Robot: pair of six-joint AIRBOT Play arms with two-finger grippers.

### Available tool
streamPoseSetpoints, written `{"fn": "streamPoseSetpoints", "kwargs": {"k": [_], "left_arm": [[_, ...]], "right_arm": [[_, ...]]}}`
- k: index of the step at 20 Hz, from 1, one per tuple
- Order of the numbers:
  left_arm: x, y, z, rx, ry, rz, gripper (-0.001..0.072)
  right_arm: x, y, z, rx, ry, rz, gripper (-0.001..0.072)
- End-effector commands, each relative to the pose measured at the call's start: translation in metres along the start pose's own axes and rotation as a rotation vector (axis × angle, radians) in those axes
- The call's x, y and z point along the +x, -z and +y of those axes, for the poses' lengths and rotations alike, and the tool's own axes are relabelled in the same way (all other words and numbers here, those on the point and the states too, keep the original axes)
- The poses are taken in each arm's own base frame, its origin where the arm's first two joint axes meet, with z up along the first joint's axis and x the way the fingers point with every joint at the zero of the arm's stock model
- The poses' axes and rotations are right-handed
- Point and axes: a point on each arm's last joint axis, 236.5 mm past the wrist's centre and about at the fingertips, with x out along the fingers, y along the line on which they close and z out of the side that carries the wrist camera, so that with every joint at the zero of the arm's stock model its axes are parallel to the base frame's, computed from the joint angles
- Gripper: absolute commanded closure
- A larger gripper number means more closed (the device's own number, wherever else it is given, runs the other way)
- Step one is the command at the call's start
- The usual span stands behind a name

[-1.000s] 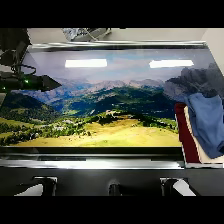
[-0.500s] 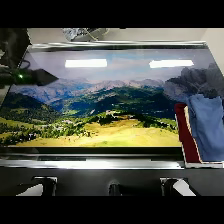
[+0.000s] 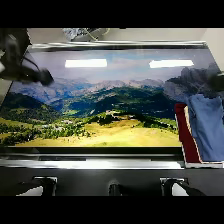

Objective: Fold the shirts.

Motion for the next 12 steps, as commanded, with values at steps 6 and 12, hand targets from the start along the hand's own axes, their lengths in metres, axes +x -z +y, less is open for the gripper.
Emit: {"fn": "streamPoseSetpoints", "kwargs": {"k": [6,12], "left_arm": [[0.056,0.122,-0.024,-0.062,0.046,0.260,0.0037],[0.057,0.122,-0.024,-0.063,0.047,0.259,0.0037]], "right_arm": [[0.095,0.075,0.144,-0.138,-0.269,0.343,0.0076],[0.096,0.075,0.143,-0.140,-0.265,0.343,0.0078]]}}
